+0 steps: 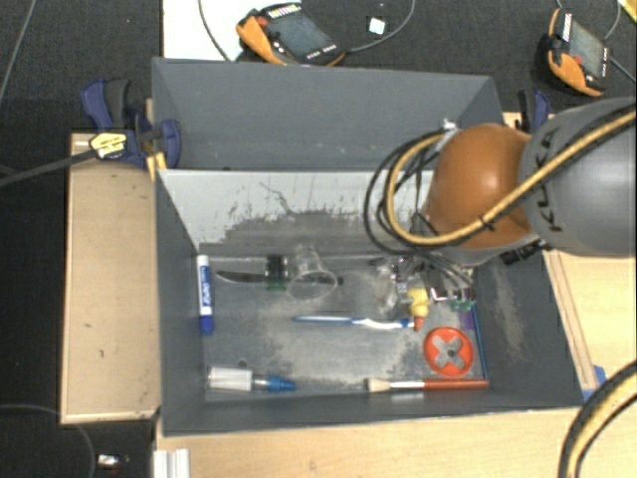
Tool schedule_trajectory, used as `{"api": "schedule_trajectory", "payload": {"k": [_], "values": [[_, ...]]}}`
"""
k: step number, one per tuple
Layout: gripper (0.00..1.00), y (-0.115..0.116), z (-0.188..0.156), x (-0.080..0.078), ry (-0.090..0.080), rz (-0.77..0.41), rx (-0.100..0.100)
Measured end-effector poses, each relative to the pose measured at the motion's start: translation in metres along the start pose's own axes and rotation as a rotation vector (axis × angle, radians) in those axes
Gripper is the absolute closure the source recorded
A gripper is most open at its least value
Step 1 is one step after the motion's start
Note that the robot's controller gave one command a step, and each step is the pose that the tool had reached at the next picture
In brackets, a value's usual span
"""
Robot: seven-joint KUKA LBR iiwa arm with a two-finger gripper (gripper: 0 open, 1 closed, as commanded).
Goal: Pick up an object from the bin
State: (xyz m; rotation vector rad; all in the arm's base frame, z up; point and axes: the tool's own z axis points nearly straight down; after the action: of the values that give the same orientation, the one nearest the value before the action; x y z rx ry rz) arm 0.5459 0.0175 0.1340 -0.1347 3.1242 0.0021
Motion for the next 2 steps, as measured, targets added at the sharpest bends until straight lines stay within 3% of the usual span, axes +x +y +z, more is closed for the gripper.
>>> {"api": "schedule_trajectory", "payload": {"k": [1,2], "values": [[1.0,-0.007,-0.014,0.0,0.013,0.019,-0.003],[1.0,0.029,-0.081,0.008,-0.003,-0.272,-0.003]]}}
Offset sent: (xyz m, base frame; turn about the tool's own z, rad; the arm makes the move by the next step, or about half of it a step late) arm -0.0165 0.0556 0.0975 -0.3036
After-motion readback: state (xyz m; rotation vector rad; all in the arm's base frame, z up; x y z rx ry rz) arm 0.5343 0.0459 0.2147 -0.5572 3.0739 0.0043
